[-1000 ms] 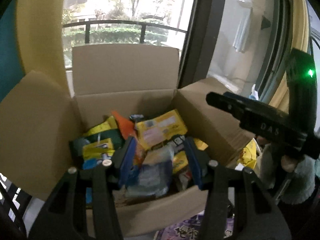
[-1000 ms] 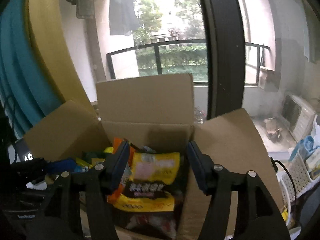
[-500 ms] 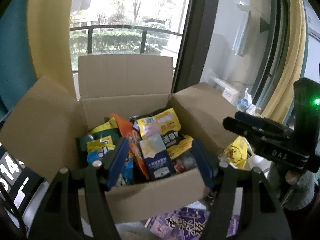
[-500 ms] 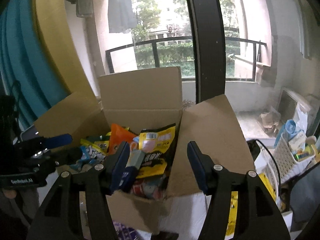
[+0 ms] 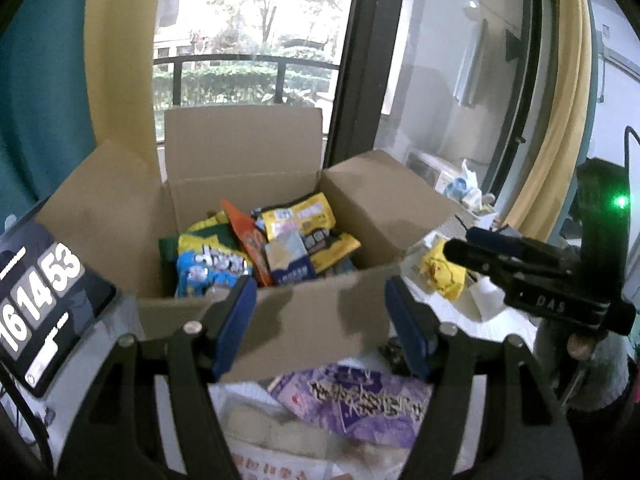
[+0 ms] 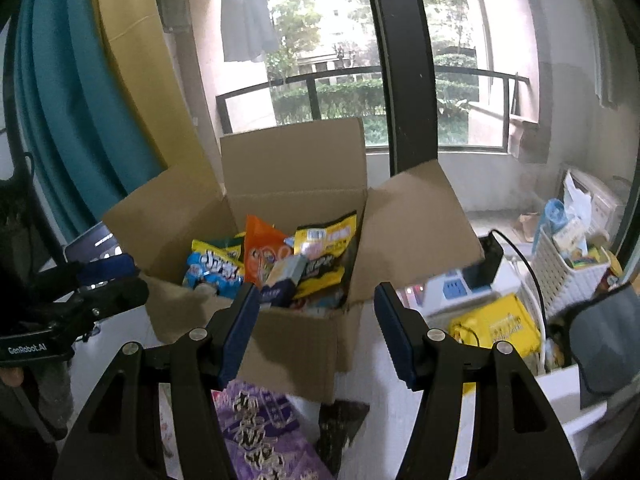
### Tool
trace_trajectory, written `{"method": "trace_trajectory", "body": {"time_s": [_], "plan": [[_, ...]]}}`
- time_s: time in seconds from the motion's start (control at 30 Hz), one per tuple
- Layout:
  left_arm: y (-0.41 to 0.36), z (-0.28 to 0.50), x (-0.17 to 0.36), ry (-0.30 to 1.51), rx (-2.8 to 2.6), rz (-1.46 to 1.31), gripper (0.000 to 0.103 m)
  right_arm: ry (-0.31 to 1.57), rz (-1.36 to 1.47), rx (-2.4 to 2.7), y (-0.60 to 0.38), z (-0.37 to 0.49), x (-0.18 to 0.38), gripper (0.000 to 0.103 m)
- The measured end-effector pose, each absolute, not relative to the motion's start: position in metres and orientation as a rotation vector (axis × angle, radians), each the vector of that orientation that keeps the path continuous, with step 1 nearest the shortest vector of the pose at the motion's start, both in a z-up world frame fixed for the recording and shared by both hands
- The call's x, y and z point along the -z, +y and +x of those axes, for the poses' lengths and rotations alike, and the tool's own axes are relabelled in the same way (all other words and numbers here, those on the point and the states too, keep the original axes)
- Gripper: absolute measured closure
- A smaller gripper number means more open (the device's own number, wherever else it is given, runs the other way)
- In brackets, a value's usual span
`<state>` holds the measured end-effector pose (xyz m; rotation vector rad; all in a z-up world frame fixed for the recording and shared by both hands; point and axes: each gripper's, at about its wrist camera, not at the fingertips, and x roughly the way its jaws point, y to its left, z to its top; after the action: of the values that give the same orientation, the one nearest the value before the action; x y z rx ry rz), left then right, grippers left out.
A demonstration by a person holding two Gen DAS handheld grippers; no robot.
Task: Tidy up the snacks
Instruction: 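Withdraw both grippers from the box, then grasp the black snack bag with right gripper while left reaches toward bread bag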
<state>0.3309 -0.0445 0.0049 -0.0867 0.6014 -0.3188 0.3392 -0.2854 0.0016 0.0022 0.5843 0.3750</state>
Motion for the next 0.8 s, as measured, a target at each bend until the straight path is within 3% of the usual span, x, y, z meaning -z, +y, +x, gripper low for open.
{"method": "trace_trajectory", "body": {"time_s": [0.23, 0.73, 0.8], "plan": [[-0.044, 0.309, 0.018, 0.653, 0.311, -0.096, 0.035, 0.62, 0.028, -0.348, -0.3, 0.321, 0.014, 0.04], [-0.014, 0.293, 0.097, 0.811, 0.21, -0.122, 0.034, 0.827, 0.094, -0.317, -0.318, 0.322, 0.103, 0.042], [-0.006, 0.294, 0.11, 0.833, 0.19, -0.118, 0.028, 0.848, 0.09, -0.324, -0.315, 0.323, 0.109, 0.042]]}}
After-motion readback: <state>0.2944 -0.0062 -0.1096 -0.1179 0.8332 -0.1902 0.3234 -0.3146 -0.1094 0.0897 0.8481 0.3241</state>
